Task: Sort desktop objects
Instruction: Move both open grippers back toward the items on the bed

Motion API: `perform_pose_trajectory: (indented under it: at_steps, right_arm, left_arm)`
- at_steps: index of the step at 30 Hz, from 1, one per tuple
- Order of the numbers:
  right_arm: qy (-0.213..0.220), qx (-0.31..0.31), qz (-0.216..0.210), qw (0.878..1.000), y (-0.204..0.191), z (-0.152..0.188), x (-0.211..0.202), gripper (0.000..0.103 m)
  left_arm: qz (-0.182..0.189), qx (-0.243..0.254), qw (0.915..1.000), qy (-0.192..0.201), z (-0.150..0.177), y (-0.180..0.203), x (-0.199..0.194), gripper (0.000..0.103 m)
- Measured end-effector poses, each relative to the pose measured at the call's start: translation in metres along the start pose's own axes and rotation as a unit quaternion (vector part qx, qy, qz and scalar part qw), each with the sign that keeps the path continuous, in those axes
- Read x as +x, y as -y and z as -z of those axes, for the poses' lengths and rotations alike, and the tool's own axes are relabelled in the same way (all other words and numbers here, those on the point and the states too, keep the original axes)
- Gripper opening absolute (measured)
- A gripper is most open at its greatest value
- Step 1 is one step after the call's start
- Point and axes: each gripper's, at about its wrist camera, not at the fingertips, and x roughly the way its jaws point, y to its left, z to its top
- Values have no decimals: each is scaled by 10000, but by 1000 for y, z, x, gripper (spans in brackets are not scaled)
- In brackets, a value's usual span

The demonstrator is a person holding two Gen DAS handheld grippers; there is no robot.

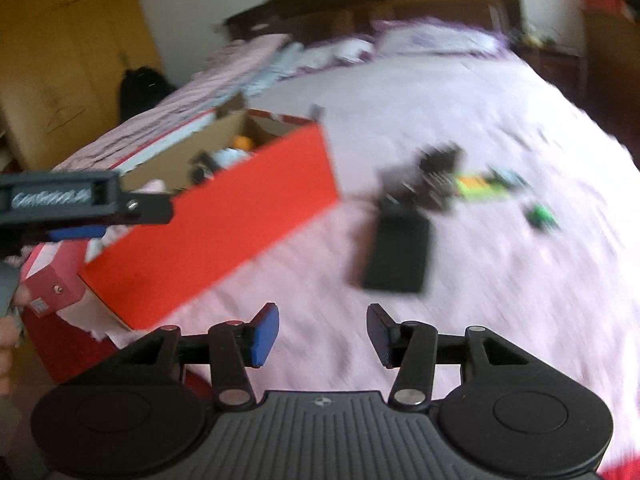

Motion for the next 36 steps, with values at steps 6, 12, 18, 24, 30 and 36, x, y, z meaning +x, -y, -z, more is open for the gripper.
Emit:
perform_pose_trajectory:
  at_steps: [6,12,18,24,30,36]
  right_arm:
    - [323,545,-109,9979,48,25,-33,57]
    - [503,958,-281,9937,89,35,-54,58]
    - [463,1121,-195,9924,108,44,-56,58]
    - [434,1203,52,9918,111,32,-30,58]
    - [393,1120,251,9926,110,8,5,56]
    - [429,491,290,9974,99,-41,62,54]
  left_arm:
    - [-282,542,9973,-417,34,54,-10,89]
    - [-415,862,9948,-354,47,100,-25,91]
    - [-239,821,9954,-433,51,110,-20,93]
    - [-185,949,9935,-607,40,103,17,93]
    - [-27,632,9950,-779,31,88,58,93]
    - [52,459,9951,-871,27,74,87,93]
